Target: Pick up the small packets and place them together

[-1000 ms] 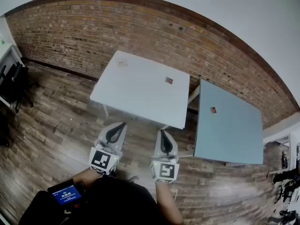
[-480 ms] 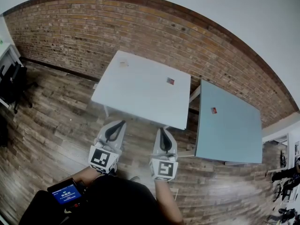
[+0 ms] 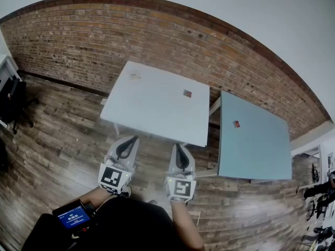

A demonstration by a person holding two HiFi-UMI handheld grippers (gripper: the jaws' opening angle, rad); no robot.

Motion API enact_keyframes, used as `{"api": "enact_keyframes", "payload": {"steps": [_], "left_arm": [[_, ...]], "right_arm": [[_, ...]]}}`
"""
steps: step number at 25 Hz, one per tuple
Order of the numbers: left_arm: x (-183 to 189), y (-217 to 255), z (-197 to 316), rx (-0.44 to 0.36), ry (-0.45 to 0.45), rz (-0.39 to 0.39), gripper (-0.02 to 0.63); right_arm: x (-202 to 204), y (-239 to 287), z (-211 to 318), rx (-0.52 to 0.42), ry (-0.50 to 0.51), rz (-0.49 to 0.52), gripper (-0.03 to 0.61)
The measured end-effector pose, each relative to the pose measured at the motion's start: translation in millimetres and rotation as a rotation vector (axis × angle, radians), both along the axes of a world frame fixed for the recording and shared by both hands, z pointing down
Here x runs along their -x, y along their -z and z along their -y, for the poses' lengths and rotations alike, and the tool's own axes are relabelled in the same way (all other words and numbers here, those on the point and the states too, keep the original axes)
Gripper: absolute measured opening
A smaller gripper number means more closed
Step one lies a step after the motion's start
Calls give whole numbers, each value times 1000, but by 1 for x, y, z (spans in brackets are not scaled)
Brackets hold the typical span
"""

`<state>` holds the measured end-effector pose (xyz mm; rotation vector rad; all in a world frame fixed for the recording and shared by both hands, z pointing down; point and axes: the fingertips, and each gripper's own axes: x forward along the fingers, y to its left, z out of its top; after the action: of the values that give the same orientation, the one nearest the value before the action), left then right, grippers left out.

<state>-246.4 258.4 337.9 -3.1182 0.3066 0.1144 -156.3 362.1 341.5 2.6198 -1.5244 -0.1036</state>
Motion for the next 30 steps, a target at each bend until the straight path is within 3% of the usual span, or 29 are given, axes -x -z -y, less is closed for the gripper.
{"api": "enact_keyframes", "payload": {"steps": [14,30], "left_arm": [[-7,-1,12,11,-36,3,0],[14,-17,60,39,-28,21,0]], "right_arm": [[-3,-2,13,26,-23,7,2],[0,-13,39,50,-76,14,2]]}}
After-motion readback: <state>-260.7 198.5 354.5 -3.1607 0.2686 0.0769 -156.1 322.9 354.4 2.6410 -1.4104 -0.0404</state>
